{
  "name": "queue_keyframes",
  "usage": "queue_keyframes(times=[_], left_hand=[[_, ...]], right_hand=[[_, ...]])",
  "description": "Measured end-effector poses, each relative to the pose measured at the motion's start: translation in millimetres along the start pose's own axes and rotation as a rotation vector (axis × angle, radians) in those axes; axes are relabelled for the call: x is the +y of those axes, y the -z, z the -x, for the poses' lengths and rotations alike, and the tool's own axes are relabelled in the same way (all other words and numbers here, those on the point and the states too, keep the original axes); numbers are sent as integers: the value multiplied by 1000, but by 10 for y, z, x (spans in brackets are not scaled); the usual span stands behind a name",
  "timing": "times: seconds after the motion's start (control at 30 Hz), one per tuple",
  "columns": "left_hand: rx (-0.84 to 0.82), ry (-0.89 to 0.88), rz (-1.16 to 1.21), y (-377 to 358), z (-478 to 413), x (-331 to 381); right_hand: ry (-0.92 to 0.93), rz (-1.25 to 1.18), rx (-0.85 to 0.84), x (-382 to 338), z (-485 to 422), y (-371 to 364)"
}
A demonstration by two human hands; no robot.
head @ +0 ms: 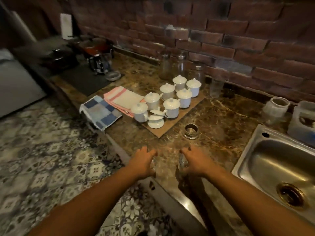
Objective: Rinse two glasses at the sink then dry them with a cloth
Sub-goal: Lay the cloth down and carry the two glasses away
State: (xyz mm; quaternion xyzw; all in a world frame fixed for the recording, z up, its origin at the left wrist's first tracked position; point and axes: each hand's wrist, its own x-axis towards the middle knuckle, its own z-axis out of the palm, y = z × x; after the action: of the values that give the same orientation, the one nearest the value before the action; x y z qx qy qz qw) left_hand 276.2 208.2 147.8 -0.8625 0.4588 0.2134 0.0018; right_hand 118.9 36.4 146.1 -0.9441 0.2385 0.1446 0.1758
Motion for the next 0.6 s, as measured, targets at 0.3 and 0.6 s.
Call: queue_keyframes(times=[0.3, 0.6], left_hand=[[54, 84, 37, 342, 266, -1503], [103, -155, 4, 836, 28, -2567]], right_hand=[[65, 81, -53, -1356, -733, 71], [-132, 45, 3, -2337, -1123, 128]])
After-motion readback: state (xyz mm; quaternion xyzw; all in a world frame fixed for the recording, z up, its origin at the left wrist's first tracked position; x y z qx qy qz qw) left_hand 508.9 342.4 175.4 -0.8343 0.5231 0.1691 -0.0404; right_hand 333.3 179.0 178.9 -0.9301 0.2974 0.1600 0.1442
